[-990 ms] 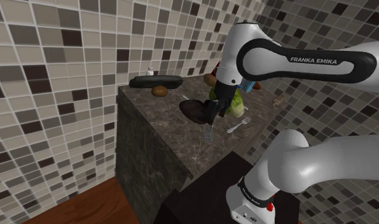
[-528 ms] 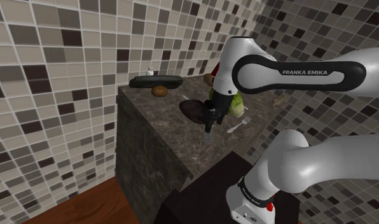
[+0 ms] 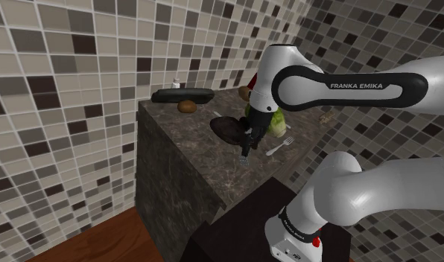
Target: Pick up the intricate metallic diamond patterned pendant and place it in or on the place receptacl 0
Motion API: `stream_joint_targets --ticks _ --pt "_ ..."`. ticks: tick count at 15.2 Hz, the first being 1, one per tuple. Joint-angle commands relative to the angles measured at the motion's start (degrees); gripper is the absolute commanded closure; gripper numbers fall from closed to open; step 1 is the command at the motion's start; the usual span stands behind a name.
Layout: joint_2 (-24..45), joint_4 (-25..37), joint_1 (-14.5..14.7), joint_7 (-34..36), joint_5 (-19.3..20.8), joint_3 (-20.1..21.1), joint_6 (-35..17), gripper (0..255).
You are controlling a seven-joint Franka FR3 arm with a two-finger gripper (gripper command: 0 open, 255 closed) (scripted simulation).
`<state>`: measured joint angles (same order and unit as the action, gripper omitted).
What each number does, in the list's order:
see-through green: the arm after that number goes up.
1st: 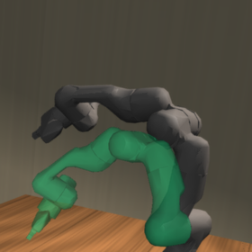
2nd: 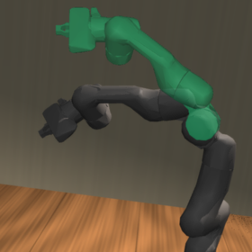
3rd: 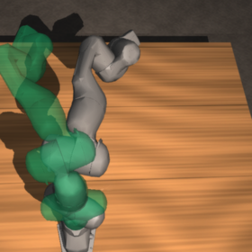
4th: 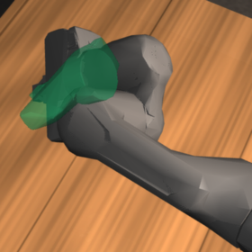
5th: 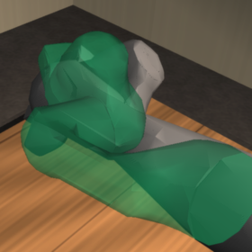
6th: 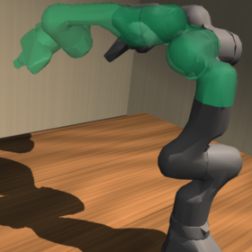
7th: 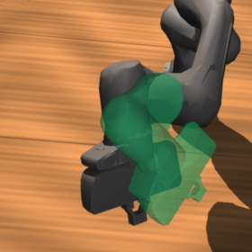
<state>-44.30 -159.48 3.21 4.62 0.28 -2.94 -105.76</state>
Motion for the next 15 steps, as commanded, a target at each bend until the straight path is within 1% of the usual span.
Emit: stream_joint_targets --ticks 1,9,15 --pt "0.00 0.00 0.00 0.00 0.00 0.00 0.00 255" --pt "0.00 -0.01 0.00 0.00 0.00 0.00 -0.01 255" --pt "-1.34 3.93 0.04 0.13 -0.09 0.14 5.26 255"
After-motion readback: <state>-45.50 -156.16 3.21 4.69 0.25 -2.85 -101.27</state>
